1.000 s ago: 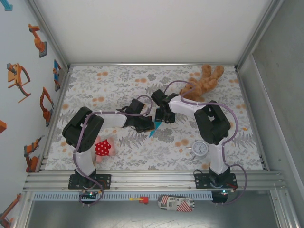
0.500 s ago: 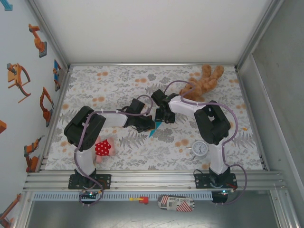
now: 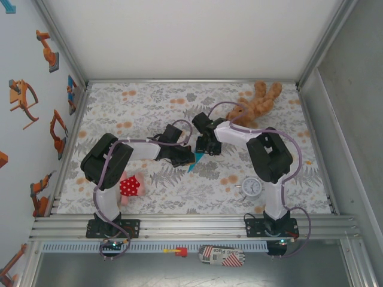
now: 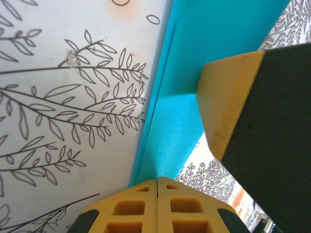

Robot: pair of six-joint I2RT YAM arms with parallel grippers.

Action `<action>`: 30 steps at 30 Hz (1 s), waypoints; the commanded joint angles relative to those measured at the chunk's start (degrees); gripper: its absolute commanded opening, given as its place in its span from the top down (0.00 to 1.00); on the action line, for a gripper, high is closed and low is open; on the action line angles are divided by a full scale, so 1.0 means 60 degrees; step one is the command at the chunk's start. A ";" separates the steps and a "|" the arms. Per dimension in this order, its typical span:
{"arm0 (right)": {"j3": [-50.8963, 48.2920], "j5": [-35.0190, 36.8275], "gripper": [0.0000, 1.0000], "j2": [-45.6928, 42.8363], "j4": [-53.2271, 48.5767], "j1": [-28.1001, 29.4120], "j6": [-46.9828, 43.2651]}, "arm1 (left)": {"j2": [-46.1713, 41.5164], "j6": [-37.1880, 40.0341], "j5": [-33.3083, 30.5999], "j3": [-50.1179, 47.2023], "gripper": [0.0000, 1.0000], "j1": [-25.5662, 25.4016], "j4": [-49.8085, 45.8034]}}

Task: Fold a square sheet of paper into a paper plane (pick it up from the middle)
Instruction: Fold the wing for the fifth time at the center of the table.

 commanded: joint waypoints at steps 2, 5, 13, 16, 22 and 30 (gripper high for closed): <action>-0.0309 -0.0341 0.43 -0.0513 0.0012 -0.0585 -0.0482 | 0.0621 0.0236 -0.0656 -0.0164 1.00 -0.0008 -0.1545; -0.0375 -0.0526 0.42 -0.1517 0.0149 -0.0753 -0.0673 | 0.0686 0.0255 -0.0713 -0.0148 1.00 -0.0015 -0.1614; -0.2868 -0.2733 0.64 -0.3184 0.3305 -0.0888 -0.1191 | 0.0662 0.0316 -0.0767 -0.0060 1.00 -0.0013 -0.1794; -0.3444 -0.3680 0.79 -0.2998 0.4431 -0.0861 -0.1011 | 0.0636 0.0310 -0.0810 -0.0009 1.00 -0.0001 -0.1887; -0.3436 -0.4275 0.97 -0.2072 0.5286 -0.0713 -0.0968 | 0.0643 0.0354 -0.0884 0.0036 1.00 -0.0005 -0.2056; -0.3226 -0.4254 1.00 -0.1175 0.5334 -0.0680 -0.0997 | 0.0687 0.0353 -0.0905 0.0073 1.00 0.0002 -0.2209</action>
